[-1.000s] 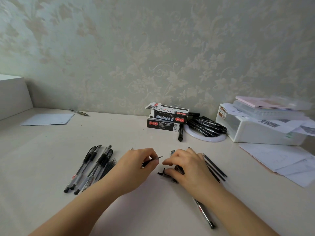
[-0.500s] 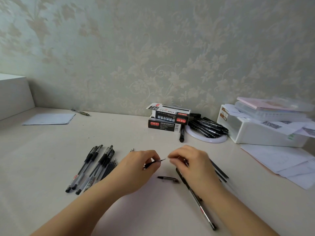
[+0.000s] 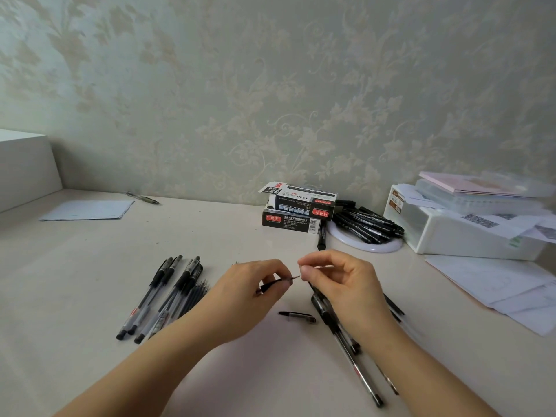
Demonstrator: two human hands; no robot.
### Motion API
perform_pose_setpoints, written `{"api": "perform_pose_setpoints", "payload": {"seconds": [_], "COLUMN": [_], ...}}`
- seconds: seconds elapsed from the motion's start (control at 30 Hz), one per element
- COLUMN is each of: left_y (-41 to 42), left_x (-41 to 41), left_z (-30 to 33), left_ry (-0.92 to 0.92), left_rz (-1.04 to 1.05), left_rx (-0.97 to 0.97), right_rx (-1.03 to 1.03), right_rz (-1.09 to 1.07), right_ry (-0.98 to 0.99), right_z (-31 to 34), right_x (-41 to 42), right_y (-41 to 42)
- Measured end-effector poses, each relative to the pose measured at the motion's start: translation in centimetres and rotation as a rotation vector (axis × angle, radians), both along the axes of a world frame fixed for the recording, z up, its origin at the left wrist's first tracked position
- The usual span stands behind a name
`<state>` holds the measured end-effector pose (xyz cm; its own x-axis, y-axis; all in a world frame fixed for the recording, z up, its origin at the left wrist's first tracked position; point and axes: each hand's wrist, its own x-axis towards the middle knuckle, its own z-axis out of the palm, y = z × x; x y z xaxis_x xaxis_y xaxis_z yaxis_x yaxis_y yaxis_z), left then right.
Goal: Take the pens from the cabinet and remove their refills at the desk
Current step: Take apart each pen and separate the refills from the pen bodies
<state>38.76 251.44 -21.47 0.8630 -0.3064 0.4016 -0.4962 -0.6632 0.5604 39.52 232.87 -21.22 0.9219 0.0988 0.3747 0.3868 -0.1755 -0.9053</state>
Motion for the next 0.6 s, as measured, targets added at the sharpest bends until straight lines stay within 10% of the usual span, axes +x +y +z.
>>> {"api": "perform_pose_setpoints", "payload": {"seconds": [0.6], "left_y": [-0.03], "left_x": [0.06], "left_z": [-0.05], "left_ry": [-0.023], "left_rz": [-0.029], "left_rx": [0.045], "right_rx": [-0.056], "right_rz": [0.148], "right_ry": [0.039], "right_z": [-0.22], "right_x": [0.06], "right_y": [-0.32]}}
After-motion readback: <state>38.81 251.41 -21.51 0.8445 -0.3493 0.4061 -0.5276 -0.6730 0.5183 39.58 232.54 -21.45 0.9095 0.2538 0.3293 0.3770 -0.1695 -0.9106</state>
